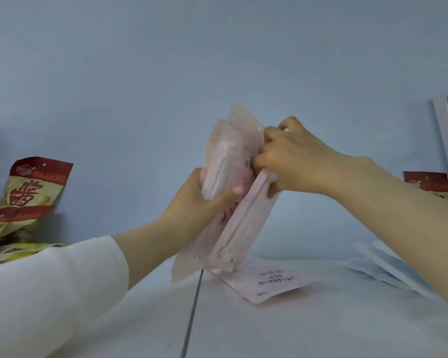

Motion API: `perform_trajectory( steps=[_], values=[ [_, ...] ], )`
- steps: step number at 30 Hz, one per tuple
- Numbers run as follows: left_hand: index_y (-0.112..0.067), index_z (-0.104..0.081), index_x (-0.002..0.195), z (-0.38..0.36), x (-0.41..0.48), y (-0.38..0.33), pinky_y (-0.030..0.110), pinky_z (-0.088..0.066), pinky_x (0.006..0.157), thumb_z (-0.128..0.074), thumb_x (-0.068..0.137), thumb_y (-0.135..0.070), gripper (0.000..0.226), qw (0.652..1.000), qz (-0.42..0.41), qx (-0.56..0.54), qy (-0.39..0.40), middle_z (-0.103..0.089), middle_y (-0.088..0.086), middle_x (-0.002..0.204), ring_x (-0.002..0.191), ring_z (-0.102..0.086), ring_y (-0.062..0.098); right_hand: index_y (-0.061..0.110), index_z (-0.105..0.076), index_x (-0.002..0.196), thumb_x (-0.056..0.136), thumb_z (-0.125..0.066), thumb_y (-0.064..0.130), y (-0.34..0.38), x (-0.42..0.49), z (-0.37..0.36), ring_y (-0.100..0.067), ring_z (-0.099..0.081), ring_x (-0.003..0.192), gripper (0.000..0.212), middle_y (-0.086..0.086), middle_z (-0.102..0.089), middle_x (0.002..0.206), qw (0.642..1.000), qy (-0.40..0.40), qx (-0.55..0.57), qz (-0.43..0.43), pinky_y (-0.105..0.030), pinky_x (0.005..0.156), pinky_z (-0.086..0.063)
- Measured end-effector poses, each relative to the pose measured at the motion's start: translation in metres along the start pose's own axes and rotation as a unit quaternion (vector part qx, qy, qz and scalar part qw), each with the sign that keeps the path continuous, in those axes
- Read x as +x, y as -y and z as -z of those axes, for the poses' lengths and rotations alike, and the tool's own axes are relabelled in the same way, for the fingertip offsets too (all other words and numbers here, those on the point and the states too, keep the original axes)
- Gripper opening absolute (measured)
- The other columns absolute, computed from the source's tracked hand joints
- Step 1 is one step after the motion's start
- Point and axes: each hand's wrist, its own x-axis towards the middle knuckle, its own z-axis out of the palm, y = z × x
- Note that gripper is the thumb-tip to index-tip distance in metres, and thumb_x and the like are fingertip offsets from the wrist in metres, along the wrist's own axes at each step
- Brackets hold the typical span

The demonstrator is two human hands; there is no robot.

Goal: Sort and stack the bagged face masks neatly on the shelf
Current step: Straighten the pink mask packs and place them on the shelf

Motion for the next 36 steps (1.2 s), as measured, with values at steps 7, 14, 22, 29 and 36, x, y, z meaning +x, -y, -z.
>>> perform_trajectory(
  steps=[7,14,22,29,36],
  values=[
    [-0.029,-0.051,0.119,-0.007,-0.002,-0.010,0.019,-0.055,0.071,-0.082,0.050,-0.058,0.081,0.996,-0.006,-0.026,0.080,-0.067,-0.011,0.105,0.092,-0.066,0.000,0.013,-0.048,0.090,0.042,-0.083,0.060,0.004,0.003,0.000,-0.028,-0.047,0.086,0.075,-0.002,-0.057,0.082,0.982,-0.166,0.048,-0.073,-0.036,0.070,-0.026],
    [-0.017,-0.052,0.119,0.005,0.009,-0.001,0.034,-0.055,0.076,-0.078,0.073,-0.015,0.052,0.997,0.070,0.003,-0.040,-0.066,0.002,0.104,0.091,-0.066,0.019,0.016,-0.025,0.143,0.043,-0.085,0.054,0.016,0.000,-0.029,-0.034,-0.038,0.116,0.123,-0.016,-0.040,0.130,0.934,-0.212,0.217,-0.186,-0.043,0.090,-0.034],
    [-0.009,-0.054,0.121,0.041,0.026,0.018,0.028,-0.048,0.064,-0.070,0.079,-0.012,0.045,0.944,0.177,-0.099,-0.259,-0.064,0.005,0.098,0.079,-0.062,0.022,0.011,-0.023,0.146,0.075,-0.051,0.072,0.077,-0.029,-0.068,-0.027,-0.039,0.132,0.098,-0.009,-0.035,0.145,0.703,0.503,0.426,-0.268,-0.034,0.106,-0.034],
    [-0.012,-0.055,0.120,0.038,0.026,0.023,0.029,-0.049,0.064,-0.070,0.077,-0.015,0.047,0.947,0.180,-0.094,-0.250,-0.065,0.005,0.106,0.089,-0.064,0.025,0.007,-0.055,0.078,0.075,-0.075,0.039,0.046,-0.024,-0.081,-0.013,-0.056,0.059,0.038,-0.003,-0.060,0.074,0.658,0.458,0.487,-0.347,-0.020,0.058,-0.046],
    [-0.014,-0.044,0.126,0.041,0.026,0.018,0.035,-0.046,0.076,-0.069,0.079,-0.018,0.053,0.951,0.126,-0.034,-0.281,-0.056,0.002,0.111,0.095,-0.057,0.026,0.024,-0.051,0.079,0.073,-0.075,0.041,-0.020,-0.032,-0.042,-0.023,-0.055,0.095,0.030,0.007,-0.057,0.080,0.936,0.168,0.250,-0.185,-0.029,0.064,-0.031]
  ],
)
